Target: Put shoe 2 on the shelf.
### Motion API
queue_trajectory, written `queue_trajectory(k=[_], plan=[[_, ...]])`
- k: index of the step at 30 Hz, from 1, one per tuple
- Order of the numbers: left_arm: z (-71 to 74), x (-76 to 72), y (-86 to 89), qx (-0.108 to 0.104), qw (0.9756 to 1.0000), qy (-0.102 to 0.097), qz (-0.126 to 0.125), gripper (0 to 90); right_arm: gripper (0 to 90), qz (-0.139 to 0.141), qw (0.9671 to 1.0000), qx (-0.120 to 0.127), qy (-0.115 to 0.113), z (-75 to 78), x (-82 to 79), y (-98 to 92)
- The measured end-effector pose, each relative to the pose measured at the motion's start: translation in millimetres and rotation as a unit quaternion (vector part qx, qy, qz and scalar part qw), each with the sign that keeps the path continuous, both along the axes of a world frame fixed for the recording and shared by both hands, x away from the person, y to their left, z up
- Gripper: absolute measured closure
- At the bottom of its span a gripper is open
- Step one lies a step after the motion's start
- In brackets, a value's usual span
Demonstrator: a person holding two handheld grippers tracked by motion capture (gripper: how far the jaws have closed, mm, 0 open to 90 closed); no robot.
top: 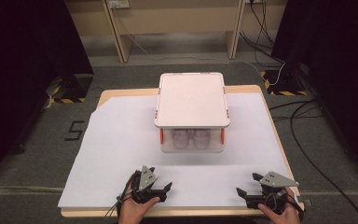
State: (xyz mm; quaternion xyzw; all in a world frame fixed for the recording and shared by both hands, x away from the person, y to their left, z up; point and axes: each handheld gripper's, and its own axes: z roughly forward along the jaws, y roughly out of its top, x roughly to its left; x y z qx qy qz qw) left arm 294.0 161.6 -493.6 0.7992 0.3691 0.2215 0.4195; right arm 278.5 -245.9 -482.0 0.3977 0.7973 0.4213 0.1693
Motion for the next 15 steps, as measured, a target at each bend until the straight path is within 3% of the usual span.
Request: queue_trajectory(k=[15], plan=[[-0.7,0.3,0.5,-0.001,1.0000,0.000,0.005,16.0,16.0,-0.003,1.0000,-0.007,0.006,-2.0,-5.4,0.4]])
